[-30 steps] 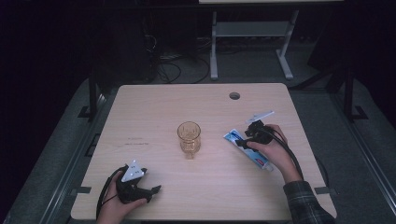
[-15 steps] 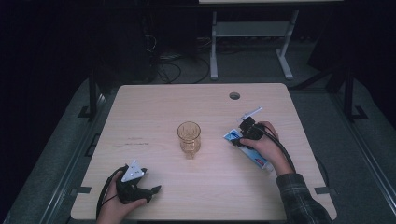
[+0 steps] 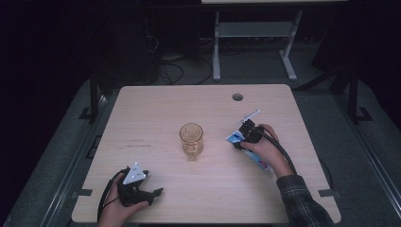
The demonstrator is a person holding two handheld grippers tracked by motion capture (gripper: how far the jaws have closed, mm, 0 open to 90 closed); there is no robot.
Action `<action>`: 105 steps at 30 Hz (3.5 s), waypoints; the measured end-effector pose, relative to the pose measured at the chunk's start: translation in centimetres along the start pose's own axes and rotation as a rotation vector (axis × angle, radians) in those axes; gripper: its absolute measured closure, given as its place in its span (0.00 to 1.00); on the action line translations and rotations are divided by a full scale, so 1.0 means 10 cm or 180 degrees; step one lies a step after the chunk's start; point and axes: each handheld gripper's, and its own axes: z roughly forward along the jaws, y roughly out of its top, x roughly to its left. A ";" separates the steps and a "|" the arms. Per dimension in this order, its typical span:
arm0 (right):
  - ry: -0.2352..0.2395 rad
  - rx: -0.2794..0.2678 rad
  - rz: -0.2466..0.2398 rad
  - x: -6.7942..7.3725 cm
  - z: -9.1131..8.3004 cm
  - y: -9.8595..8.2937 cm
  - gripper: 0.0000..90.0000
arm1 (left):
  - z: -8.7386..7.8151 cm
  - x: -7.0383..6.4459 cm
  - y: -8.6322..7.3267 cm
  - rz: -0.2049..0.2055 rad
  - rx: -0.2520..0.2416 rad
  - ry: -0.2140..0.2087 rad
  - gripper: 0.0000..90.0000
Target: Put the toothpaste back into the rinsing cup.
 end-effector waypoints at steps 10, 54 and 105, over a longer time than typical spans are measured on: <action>0.0007 0.0062 0.0023 0.01 0.00 0.03 0.48 | 0.00 0.00 0.00 0.0000 0.0000 0.0000 0.15; 0.0273 -0.0730 0.0456 -0.22 -0.75 -0.21 0.78 | 0.00 0.00 0.00 -0.0002 -0.0002 -0.0002 0.15; 0.0820 -0.1869 0.0234 -0.10 -1.23 0.00 0.80 | 0.00 0.00 0.00 -0.0004 -0.0001 0.0002 0.15</action>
